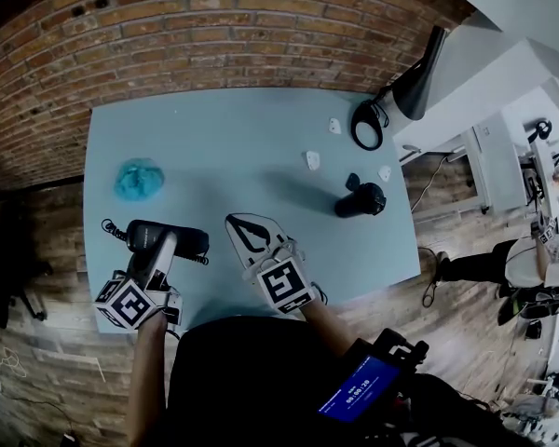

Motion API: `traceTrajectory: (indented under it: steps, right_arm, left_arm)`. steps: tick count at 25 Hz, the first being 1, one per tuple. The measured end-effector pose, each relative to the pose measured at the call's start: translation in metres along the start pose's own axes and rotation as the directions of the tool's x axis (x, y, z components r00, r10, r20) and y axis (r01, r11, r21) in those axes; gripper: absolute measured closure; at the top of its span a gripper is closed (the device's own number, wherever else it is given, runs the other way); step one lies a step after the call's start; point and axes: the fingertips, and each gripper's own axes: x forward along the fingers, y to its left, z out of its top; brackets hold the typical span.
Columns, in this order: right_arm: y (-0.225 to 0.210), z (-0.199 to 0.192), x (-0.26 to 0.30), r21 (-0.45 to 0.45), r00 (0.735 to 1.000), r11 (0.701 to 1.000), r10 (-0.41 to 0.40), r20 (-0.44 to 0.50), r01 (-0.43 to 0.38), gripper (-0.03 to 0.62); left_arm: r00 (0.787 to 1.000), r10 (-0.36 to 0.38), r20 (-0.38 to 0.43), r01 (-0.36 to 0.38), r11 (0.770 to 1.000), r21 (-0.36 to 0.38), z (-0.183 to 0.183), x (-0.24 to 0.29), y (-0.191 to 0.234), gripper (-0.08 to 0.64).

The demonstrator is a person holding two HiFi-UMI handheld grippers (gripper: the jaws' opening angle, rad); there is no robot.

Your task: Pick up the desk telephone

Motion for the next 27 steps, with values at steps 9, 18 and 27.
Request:
traceTrajectory:
  steps: [9,18,27]
  right_arm:
    - [0.002,-0.007,0.001,0.002,0.999,1.000,0.006,-0.032,-0.006,0.578]
    - [0.008,-0.021,0.000,0.026,0.997,0.999,0.027,-0.070,-0.025,0.578]
    - [0.011,-0.025,0.002,0.048,0.995,0.998,0.046,-0.085,-0.042,0.578]
  left_arm:
    - [1.000,0.002,-0.022,-0.003,1.000,-0.022,-0.006,0.000,0.004,0.261]
    - [0.998,0.019,-0.062,-0.022,0.999,-0.041,-0.023,-0.002,0.009,0.261]
    - [0.996,0.039,-0.078,-0.045,0.996,-0.073,-0.035,-0.003,0.019,0.261]
